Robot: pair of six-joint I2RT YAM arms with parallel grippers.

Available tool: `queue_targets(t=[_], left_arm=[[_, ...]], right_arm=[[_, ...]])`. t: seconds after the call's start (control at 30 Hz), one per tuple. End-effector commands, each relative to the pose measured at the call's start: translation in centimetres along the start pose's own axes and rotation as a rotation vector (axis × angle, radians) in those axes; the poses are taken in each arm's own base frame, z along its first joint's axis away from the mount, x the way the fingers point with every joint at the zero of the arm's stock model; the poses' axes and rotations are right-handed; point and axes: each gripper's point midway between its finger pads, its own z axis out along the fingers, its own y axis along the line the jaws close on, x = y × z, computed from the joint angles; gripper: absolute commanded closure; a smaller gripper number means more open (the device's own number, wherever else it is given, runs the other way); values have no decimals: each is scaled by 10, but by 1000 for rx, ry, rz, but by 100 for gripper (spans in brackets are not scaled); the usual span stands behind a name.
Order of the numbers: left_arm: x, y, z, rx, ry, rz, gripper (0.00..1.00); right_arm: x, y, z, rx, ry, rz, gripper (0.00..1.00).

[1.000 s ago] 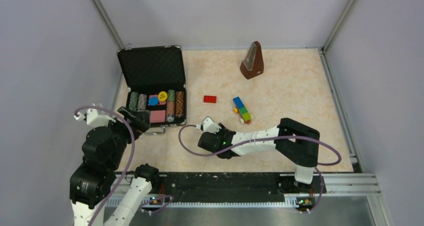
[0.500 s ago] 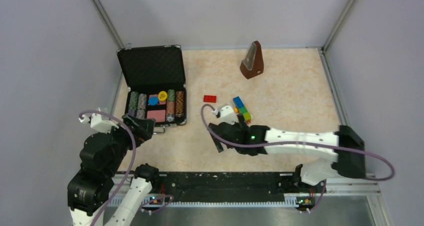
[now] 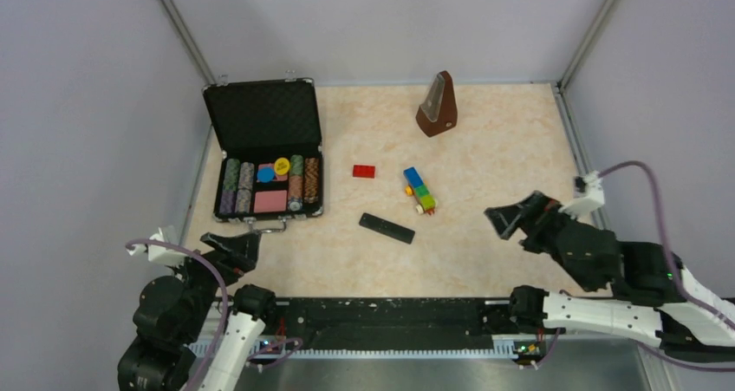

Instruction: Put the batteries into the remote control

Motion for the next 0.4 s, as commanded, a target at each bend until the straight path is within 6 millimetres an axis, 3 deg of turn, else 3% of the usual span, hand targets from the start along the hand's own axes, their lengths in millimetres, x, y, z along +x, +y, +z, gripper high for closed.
queue_targets(t=[0.0, 0.13, 0.37], left_arm=[[1, 11, -4, -24, -37, -31, 1], [6, 14, -6, -24, -28, -34, 1], [0, 10, -8, 4, -62, -33, 1]], right_arm=[[-37, -33, -28, -12, -103, 140, 1], [-49, -51, -43, -18, -116, 194, 1], [-49, -58, -46, -14, -120, 202, 1]])
